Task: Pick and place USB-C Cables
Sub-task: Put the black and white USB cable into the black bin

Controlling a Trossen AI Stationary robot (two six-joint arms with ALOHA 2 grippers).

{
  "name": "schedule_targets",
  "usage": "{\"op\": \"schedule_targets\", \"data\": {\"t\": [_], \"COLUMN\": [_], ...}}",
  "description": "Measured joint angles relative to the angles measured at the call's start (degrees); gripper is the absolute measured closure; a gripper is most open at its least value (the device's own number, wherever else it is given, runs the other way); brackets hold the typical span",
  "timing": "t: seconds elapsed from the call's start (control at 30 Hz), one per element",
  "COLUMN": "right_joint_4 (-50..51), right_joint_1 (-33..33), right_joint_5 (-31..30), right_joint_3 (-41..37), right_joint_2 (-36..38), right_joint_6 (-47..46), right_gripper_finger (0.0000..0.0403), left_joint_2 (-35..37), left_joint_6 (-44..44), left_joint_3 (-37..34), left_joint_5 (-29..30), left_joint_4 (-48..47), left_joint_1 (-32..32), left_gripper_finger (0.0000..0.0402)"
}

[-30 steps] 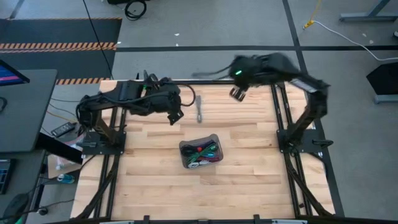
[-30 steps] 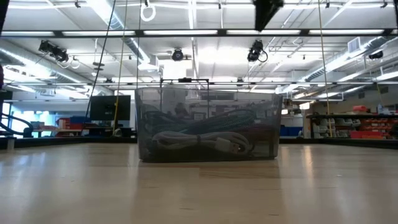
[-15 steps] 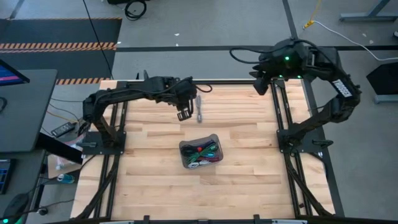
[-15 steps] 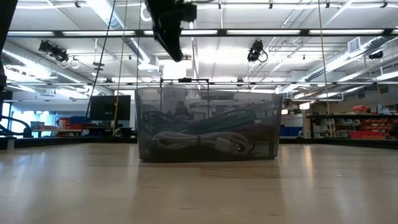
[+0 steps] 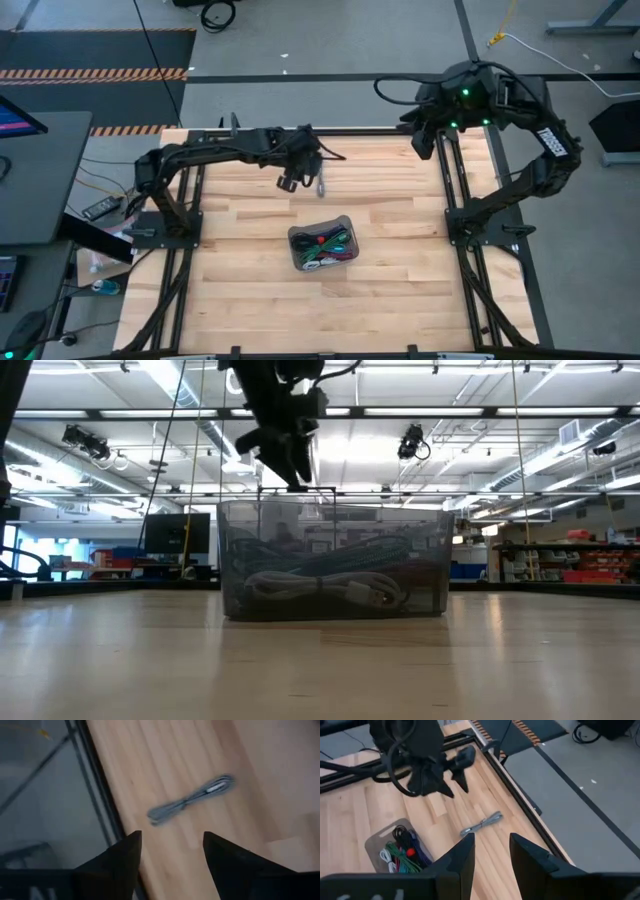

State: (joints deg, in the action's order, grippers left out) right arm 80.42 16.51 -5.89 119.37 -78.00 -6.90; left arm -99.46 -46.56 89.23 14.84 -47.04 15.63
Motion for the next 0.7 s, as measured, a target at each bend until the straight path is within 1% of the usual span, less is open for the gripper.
{"op": "schedule_targets", "data": {"t": [0.1,0.17,0.27,0.33,0.4,0.47,0.6,0.7], "right_joint_4": [-1.9,-3.7,-6.6,-8.3,-9.6,-10.5,-11.3,-11.5], "right_joint_1": [0.0,0.0,0.0,0.0,0.0,0.0,0.0,0.0], "right_joint_5": [0.0,0.0,0.0,0.0,0.0,0.0,0.1,0.3], "right_joint_3": [0.0,0.0,0.0,0.0,0.0,0.0,0.0,0.0], "right_joint_2": [-0.2,-0.4,-0.7,-0.8,-1.1,-1.3,-2.2,-3.0], "right_joint_6": [-1.1,-2.6,-4.3,-5.3,-5.6,-6.2,-7.0,-8.0], "right_gripper_finger": [0.0275,0.0275,0.0275,0.0275,0.0275,0.0275,0.0275,0.0275], "left_joint_2": [-1.2,-2.6,-4.4,-5.4,-6.0,-6.3,-7.1,-8.1], "left_joint_6": [-3.8,-3.7,-3.3,-3.1,-3.9,-5.2,-5.6,-6.5], "left_joint_3": [0.0,0.0,0.0,0.0,0.0,0.0,0.0,0.0], "left_joint_5": [-0.7,-3.1,-9.0,-10.9,-11.3,-12.4,-17.0,-19.3], "left_joint_4": [3.1,1.4,-2.8,-4.3,-5.0,-4.0,-0.6,-0.2], "left_joint_1": [1.5,3.0,5.0,5.8,6.5,7.0,8.1,8.4], "left_gripper_finger": [0.0187,0.0193,0.0202,0.0209,0.0216,0.022,0.0223,0.0223]}}
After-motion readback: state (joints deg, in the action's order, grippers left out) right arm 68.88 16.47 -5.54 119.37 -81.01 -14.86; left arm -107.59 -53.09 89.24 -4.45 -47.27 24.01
